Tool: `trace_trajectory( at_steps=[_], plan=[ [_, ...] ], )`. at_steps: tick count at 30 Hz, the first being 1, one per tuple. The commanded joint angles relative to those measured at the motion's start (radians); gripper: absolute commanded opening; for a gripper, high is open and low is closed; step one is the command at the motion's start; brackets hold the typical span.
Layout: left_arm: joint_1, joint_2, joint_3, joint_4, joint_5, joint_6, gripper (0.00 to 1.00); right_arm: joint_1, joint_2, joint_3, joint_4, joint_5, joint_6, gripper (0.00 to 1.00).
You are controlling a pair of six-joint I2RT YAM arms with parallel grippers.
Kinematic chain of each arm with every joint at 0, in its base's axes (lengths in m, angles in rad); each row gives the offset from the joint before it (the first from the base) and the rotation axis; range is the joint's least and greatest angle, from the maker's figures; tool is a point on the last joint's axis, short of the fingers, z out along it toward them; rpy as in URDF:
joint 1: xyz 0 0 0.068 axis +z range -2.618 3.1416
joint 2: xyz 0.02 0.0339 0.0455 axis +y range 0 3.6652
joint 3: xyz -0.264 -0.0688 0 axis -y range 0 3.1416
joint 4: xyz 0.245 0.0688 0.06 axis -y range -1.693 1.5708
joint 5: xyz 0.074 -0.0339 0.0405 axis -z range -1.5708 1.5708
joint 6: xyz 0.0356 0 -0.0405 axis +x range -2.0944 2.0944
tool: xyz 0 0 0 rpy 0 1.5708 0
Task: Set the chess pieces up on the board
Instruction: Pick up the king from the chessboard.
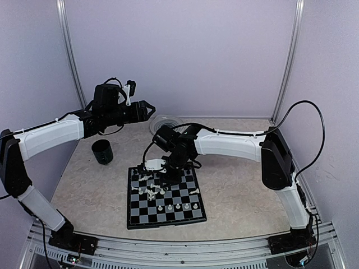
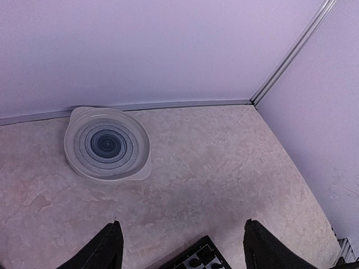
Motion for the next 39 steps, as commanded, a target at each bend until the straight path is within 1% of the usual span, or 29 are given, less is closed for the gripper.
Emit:
trace_trajectory(
  at_steps=[1,6,13,22,27,29,34,39],
  plan=[
    [0.006,-0.005,0.026,-0.008,-0.004,0.000,0.73,0.004,-0.011,0.017,0.004,-0.004,0.011,0.36],
    [0.007,-0.003,0.028,-0.008,0.000,0.000,0.73,0.004,-0.008,0.019,-0.011,-0.042,0.002,0.36],
    [0.007,0.000,0.028,-0.008,0.003,-0.003,0.73,0.004,0.016,0.029,-0.039,-0.094,0.000,0.32],
    [0.007,0.006,0.027,-0.008,0.007,-0.004,0.73,0.006,0.035,0.039,-0.045,-0.099,0.001,0.31],
    [0.007,0.006,0.028,-0.008,0.008,-0.004,0.73,0.008,0.043,0.043,-0.047,-0.096,0.000,0.25],
    [0.007,0.007,0.029,-0.010,0.012,-0.004,0.73,0.009,0.047,0.044,-0.050,-0.096,0.000,0.24],
    [0.007,0.009,0.030,-0.011,0.013,-0.004,0.73,0.013,0.056,0.045,-0.057,-0.097,-0.002,0.30],
    [0.007,0.008,0.031,-0.013,0.014,-0.005,0.74,0.018,0.059,0.046,-0.066,-0.113,-0.006,0.31]
  ],
)
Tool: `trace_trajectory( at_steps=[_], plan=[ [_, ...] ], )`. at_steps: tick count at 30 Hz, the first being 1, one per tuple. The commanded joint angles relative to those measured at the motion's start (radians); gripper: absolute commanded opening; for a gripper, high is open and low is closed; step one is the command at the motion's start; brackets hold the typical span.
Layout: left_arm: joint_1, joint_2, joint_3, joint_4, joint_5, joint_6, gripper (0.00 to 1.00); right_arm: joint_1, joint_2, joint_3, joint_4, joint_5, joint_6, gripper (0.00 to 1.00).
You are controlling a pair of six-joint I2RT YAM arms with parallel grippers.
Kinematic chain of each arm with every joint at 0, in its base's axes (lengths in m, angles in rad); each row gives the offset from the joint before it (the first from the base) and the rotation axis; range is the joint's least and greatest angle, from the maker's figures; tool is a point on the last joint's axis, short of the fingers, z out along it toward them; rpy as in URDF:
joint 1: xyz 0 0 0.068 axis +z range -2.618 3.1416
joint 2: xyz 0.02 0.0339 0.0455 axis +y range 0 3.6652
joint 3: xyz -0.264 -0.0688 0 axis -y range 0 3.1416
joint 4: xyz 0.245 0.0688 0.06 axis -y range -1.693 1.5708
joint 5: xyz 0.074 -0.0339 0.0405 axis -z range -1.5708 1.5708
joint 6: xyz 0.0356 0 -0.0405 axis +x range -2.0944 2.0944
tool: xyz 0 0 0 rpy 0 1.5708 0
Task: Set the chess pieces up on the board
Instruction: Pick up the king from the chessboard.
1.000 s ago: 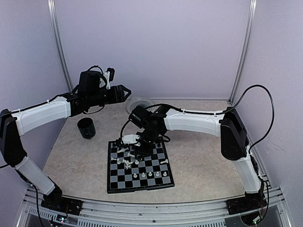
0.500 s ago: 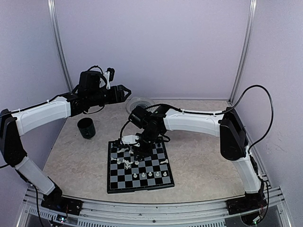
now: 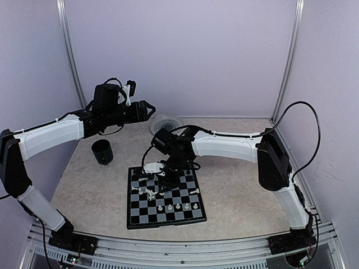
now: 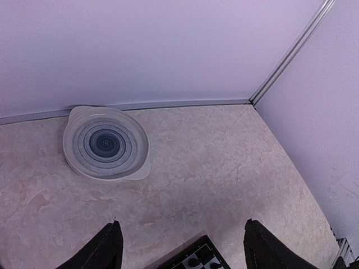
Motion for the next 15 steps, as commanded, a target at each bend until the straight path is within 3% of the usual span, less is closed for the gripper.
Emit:
trace_trajectory(
  at_steps=[1,9,15],
  plan=[
    [0.007,0.009,0.030,-0.012,0.010,-0.002,0.74,0.013,0.026,0.019,-0.030,-0.023,-0.005,0.31],
    [0.007,0.008,0.030,-0.013,0.009,-0.002,0.74,0.013,0.021,0.029,-0.030,-0.011,0.000,0.19],
    [0.007,0.010,0.030,-0.012,0.013,-0.004,0.74,0.017,-0.070,-0.014,-0.019,0.003,-0.002,0.14]
  ],
)
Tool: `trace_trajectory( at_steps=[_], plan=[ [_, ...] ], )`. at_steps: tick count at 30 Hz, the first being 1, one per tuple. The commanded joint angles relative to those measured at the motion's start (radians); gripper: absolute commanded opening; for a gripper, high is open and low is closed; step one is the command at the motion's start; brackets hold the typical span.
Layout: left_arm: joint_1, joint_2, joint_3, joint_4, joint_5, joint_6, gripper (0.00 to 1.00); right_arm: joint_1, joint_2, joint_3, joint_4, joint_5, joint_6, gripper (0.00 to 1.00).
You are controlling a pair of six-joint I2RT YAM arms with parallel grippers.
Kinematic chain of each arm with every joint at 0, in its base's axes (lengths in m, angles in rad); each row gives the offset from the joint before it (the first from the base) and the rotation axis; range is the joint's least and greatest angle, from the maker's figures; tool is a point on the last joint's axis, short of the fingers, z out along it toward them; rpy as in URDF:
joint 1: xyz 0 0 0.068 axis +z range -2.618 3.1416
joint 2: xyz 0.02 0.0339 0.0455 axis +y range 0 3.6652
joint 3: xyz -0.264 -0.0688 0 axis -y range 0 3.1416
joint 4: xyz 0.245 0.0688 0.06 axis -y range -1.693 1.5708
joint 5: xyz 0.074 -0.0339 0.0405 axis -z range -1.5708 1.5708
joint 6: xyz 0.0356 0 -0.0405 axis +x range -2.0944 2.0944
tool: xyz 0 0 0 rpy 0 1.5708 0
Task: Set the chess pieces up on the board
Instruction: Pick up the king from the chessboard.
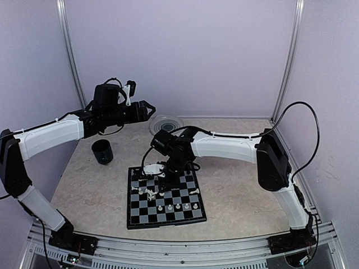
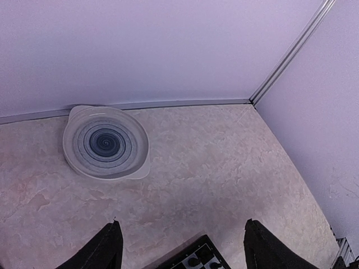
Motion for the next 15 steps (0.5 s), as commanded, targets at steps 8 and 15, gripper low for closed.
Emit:
trace_trajectory(
  at_steps=[8,15],
  plan=[
    [0.006,0.018,0.029,-0.009,0.013,-0.004,0.74,0.033,-0.240,-0.176,0.030,-0.004,-0.024,0.13],
    [0.006,0.025,0.029,-0.010,0.010,-0.003,0.74,0.071,-0.342,-0.324,0.048,-0.055,-0.056,0.13]
  ],
)
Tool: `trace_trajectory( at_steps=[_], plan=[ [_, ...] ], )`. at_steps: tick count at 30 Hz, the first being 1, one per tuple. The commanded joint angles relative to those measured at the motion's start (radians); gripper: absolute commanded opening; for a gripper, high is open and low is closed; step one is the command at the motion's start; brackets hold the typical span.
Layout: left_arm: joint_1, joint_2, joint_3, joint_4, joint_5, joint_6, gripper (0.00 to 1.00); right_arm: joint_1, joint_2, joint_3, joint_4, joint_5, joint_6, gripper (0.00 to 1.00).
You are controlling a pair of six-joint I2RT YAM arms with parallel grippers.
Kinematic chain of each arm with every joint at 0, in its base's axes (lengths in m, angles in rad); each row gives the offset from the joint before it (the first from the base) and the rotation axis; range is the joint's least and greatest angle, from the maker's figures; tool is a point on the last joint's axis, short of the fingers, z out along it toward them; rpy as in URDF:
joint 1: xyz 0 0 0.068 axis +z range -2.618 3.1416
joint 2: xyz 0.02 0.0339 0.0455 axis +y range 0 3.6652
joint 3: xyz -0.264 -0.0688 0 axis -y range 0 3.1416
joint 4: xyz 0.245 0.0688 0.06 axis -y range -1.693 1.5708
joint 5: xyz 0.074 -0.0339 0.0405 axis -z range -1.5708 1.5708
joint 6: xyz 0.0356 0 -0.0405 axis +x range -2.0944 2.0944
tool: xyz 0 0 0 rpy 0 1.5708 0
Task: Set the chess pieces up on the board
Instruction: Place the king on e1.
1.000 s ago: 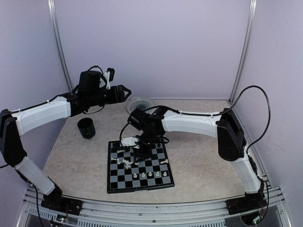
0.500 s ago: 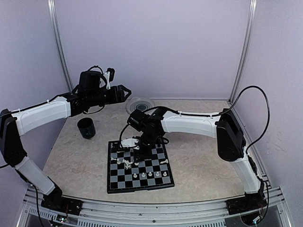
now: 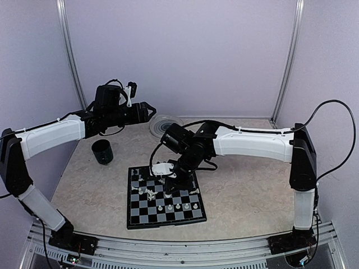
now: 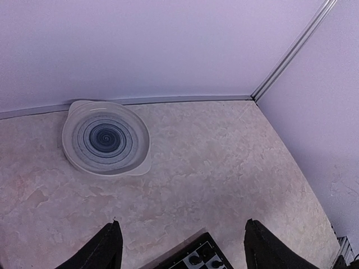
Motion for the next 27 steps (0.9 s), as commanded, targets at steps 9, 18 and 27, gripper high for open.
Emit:
trace_trajectory(
  at_steps=[9,18,27],
  plan=[
    [0.003,0.013,0.030,-0.008,0.004,0.001,0.75,0.103,-0.059,-0.145,0.036,-0.039,-0.050,0.13],
    [0.001,0.010,0.030,-0.009,0.003,0.002,0.77,0.122,0.026,-0.111,0.056,0.008,-0.040,0.14],
    [0.001,0.006,0.030,-0.009,0.003,0.004,0.78,0.123,0.067,-0.110,0.071,0.033,-0.037,0.15]
  ],
)
